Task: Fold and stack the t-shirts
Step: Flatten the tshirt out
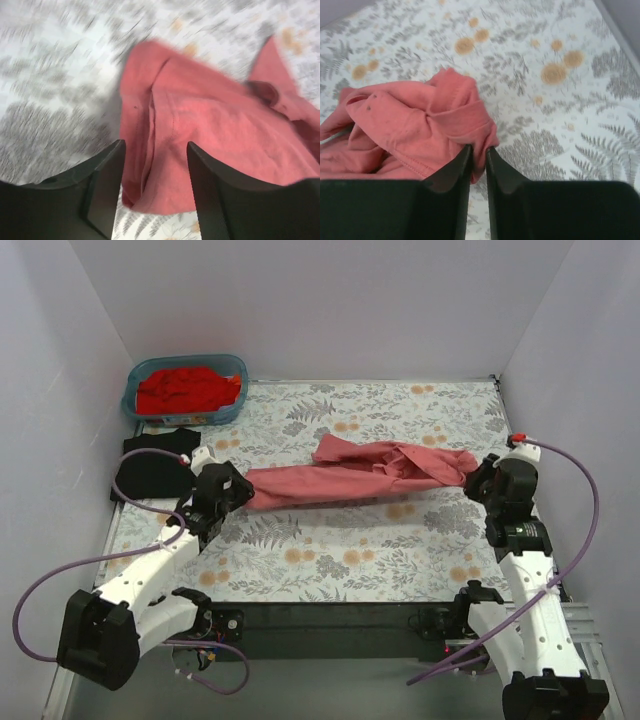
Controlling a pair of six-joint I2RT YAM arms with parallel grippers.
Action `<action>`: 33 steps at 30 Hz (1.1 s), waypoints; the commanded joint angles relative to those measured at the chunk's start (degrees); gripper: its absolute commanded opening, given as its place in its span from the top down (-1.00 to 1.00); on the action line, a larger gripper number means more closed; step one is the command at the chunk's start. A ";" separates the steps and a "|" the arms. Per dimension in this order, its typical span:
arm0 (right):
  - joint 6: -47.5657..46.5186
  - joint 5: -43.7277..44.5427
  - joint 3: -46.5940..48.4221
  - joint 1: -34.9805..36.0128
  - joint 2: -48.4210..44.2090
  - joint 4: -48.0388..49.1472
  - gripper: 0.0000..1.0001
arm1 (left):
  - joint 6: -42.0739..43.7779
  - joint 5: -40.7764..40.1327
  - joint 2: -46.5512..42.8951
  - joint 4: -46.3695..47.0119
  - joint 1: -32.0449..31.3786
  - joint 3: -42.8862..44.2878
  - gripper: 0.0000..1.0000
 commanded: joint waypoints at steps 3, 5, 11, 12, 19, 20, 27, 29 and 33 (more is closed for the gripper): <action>8.44 -1.49 -8.73 -2.58 -2.81 -3.47 0.00 | -11.02 0.04 -5.15 -5.66 0.73 -8.05 -0.30; 6.61 -5.69 -8.39 -2.58 -2.12 -3.12 -0.20 | -9.01 -0.66 -8.05 -8.55 0.73 -6.03 -0.47; -3.15 -22.56 -4.70 -2.23 4.90 -1.81 -0.30 | -0.22 5.21 -5.45 -10.94 0.74 0.90 -0.50; -4.03 -24.07 -4.52 -1.44 5.70 -0.84 -0.29 | 0.75 6.44 -4.03 -10.94 0.73 1.79 -0.51; -6.84 -20.76 0.40 11.82 14.66 0.31 -0.24 | 7.25 10.93 8.89 -10.24 0.73 7.94 -0.50; -7.46 -18.57 1.01 13.49 17.20 0.31 -0.24 | 9.00 11.02 9.94 -9.54 0.82 8.47 -0.50; -10.26 -12.67 6.11 23.25 27.85 1.63 -0.39 | 15.07 10.50 20.67 -8.30 0.73 13.57 -0.50; -11.76 -10.48 8.31 24.93 30.91 0.40 -0.49 | 15.78 9.97 22.26 -7.95 0.82 14.28 -0.49; -15.63 -7.31 12.26 29.32 35.50 -1.62 -0.50 | 17.10 9.27 22.17 -5.15 0.73 12.26 -0.47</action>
